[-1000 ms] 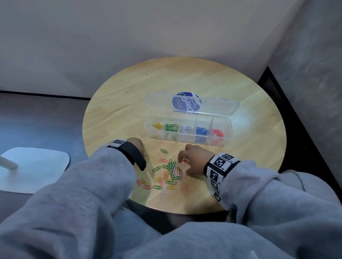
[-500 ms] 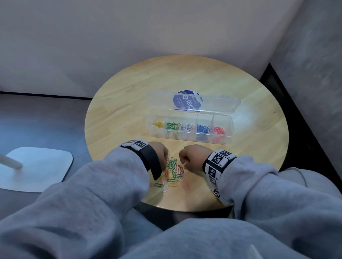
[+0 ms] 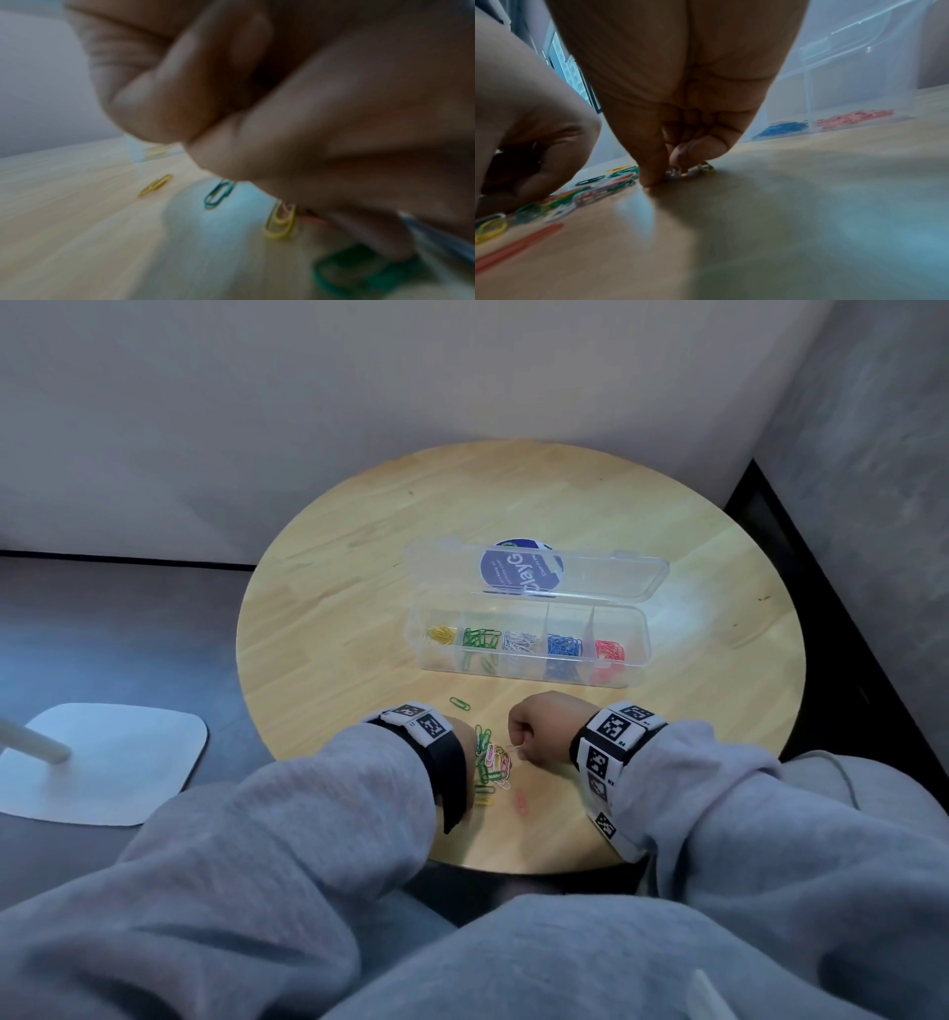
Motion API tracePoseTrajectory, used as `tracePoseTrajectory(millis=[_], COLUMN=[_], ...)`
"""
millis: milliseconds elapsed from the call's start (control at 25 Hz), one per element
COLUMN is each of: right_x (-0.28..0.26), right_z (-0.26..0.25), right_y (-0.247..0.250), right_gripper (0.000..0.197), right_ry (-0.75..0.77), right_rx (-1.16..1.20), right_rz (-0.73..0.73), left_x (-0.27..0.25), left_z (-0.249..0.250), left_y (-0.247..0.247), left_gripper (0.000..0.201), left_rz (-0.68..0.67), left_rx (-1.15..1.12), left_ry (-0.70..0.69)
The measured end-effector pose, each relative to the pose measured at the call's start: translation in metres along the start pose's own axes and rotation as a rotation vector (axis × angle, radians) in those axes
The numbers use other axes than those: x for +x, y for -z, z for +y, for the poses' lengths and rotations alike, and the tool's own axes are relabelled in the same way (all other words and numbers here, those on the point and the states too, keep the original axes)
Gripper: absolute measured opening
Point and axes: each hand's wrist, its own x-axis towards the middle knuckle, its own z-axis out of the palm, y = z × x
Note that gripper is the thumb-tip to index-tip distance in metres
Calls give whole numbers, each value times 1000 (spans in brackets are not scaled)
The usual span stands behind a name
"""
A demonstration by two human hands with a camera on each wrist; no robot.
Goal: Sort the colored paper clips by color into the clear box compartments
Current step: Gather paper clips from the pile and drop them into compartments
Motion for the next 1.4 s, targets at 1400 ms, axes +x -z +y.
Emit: tracePoseTrajectory(millis=[1400], right_x=[-26], right_z=[15], right_y=[-4], right_gripper=[12], right_ry=[-223], right_rx=[508], right_rz=[-32], left_x=[-1], left_z=[2], left_y=[15], left_gripper=[19], left_rz=[300], left_rx=[-263], left_ry=[-151])
